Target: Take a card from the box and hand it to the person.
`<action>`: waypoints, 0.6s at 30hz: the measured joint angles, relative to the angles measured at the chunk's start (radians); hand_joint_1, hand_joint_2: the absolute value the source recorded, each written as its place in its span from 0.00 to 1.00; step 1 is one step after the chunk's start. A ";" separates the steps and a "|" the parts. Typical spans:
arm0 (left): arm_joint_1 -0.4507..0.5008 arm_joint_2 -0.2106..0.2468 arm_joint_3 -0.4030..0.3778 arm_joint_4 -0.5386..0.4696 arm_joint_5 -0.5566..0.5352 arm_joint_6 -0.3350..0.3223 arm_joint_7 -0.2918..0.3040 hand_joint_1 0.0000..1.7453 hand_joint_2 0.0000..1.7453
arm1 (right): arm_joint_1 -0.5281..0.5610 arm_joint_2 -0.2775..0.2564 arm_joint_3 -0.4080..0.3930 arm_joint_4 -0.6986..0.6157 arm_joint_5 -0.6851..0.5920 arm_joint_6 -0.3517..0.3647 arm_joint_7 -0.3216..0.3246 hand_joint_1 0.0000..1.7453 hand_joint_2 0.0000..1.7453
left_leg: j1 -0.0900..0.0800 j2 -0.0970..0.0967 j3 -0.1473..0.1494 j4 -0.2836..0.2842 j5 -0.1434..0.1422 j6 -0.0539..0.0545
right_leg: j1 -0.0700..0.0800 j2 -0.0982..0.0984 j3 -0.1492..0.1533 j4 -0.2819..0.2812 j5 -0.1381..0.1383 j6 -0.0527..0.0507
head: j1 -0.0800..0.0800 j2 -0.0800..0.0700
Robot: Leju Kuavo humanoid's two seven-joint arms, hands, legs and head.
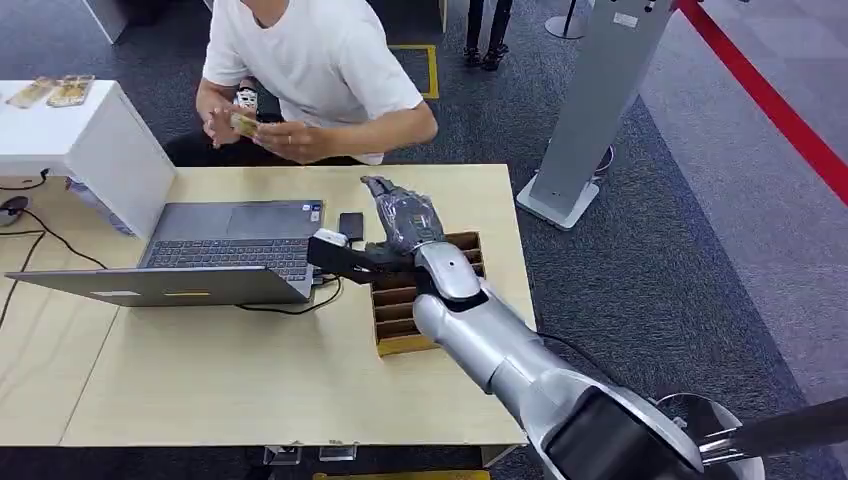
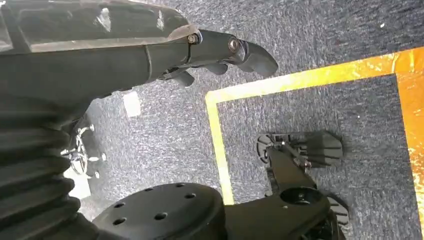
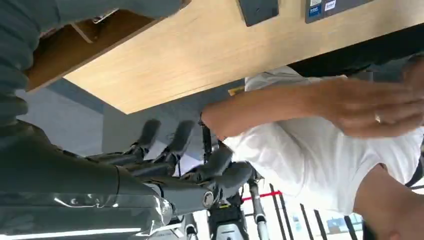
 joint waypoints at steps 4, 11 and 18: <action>0.000 0.002 0.000 0.000 0.002 -0.003 0.000 0.00 0.00 | 0.000 -0.001 0.004 0.010 -0.023 -0.026 -0.005 0.00 1.00 | 0.000 0.000 0.000 0.000 0.000 0.000 | 0.000 0.000 0.000 0.000 0.000 0.000 | 0.000 0.000; 0.002 0.005 0.000 0.000 0.013 0.002 -0.001 0.00 0.00 | 0.003 -0.027 0.001 -0.012 -0.080 -0.096 -0.020 0.00 1.00 | 0.000 0.000 0.000 0.000 0.000 0.000 | 0.000 0.000 0.000 0.000 0.000 0.000 | 0.000 0.000; 0.016 0.008 0.000 0.000 0.032 0.016 -0.012 0.00 0.00 | 0.081 -0.118 -0.037 -0.210 -0.103 -0.153 -0.002 0.00 1.00 | 0.000 0.000 0.000 0.000 0.000 0.000 | 0.000 0.000 0.000 0.000 0.000 0.000 | 0.001 0.000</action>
